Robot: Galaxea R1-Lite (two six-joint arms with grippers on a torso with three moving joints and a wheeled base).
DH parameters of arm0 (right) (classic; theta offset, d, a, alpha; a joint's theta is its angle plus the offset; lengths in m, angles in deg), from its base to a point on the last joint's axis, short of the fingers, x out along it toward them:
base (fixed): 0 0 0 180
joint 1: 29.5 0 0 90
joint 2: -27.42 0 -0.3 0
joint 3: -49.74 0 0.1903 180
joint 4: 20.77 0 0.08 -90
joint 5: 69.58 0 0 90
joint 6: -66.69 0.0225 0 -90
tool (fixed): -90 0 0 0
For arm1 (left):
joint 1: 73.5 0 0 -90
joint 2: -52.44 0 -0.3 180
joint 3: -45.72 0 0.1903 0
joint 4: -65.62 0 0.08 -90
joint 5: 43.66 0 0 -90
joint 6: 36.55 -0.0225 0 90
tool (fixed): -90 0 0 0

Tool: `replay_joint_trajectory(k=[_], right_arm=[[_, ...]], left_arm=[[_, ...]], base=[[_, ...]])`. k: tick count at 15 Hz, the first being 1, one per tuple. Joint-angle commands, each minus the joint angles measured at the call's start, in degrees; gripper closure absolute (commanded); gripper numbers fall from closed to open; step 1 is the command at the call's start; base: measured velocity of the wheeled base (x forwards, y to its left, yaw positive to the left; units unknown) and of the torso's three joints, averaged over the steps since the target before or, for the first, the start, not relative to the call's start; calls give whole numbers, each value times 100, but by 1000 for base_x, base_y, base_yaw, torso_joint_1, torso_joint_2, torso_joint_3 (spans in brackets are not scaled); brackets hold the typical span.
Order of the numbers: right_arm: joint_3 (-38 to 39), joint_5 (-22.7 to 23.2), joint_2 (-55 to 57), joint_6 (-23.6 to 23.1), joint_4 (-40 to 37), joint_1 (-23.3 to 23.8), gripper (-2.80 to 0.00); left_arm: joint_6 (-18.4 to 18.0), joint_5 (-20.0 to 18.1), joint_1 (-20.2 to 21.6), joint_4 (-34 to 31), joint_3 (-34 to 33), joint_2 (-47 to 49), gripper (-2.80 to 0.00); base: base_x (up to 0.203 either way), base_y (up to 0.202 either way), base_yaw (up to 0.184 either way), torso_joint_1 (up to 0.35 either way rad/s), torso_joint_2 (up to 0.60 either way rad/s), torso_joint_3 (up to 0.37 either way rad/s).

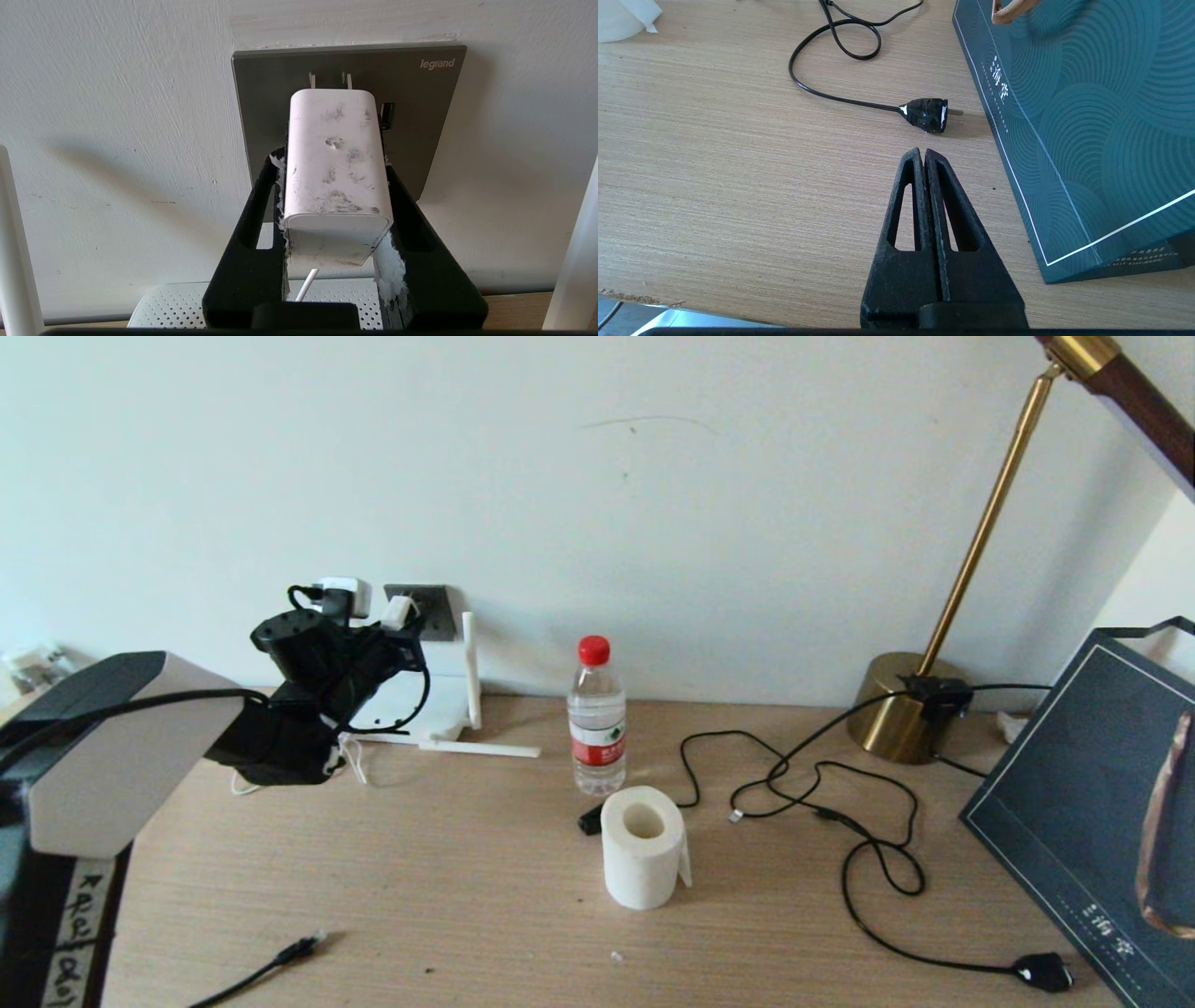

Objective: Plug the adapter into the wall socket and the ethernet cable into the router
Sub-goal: Plug plug into socket

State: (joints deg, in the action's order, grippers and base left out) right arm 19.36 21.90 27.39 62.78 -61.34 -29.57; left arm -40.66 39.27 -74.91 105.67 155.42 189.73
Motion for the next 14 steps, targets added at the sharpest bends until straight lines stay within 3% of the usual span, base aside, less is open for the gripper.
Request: replay_joint_trajectory(k=[1,14], right_arm=[[-1,2,2,-4,-11,-1,0],[-1,2,2,-4,-11,-1,0]], left_arm=[[-2,4,0,39,-46,18,0],[-2,-5,0,-229,-508,-282,0]], base=[[0,0,0,0,0,0],[0,0,0,0,0,0]])
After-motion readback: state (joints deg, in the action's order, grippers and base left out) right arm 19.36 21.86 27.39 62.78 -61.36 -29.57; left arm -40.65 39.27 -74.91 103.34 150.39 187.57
